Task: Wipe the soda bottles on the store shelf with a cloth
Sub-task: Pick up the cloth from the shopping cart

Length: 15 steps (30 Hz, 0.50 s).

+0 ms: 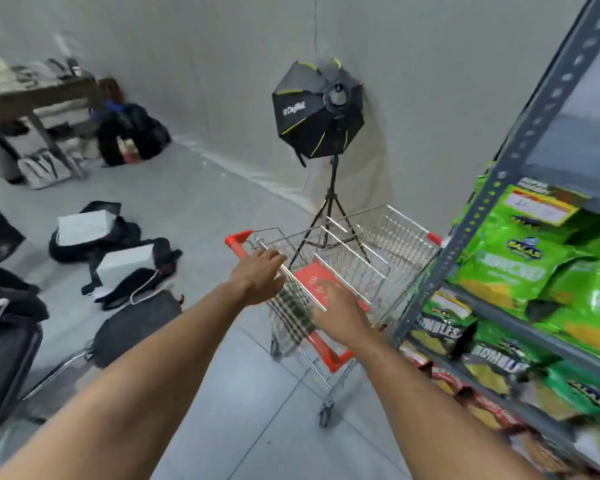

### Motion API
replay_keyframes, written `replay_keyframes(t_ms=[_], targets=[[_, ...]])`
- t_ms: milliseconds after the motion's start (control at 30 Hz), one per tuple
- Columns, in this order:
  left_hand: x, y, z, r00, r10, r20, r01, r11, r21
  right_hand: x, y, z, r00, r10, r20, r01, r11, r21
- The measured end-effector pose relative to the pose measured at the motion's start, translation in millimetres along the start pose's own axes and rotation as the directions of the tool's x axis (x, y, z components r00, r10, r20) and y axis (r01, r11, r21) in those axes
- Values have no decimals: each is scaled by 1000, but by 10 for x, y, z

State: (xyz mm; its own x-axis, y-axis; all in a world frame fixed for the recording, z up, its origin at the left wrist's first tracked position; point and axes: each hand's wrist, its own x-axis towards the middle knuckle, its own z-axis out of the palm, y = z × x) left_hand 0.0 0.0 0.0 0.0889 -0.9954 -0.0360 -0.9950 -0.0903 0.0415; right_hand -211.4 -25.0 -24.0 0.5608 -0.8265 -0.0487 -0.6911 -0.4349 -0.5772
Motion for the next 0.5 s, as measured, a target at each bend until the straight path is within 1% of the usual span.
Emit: replay_keyframes(t_ms=[100,167,267,333,433,500], targets=[[172,-241,183,996,-53,66,52,999,9,122,-13,319,968,232,93,-239,969,65],[258,-294,276,989,-68,131,68,998,8,160,44,467,932,340,125,-350,935,67],[426,-311,402,974,-48,222,50,999,-6,292,150,580,892,428,144,-445,888,119],[520,-277,505,951,-30,307,29,1000,7,348,226,655,854,494,164,-519,835,183],[603,-197,624,903,-15,429,33,999,-35,402,310,720,808,550,209,-586,722,368],[658,-148,676,910,5,416,50,992,-120,406,335,712,804,558,208,-581,658,479]])
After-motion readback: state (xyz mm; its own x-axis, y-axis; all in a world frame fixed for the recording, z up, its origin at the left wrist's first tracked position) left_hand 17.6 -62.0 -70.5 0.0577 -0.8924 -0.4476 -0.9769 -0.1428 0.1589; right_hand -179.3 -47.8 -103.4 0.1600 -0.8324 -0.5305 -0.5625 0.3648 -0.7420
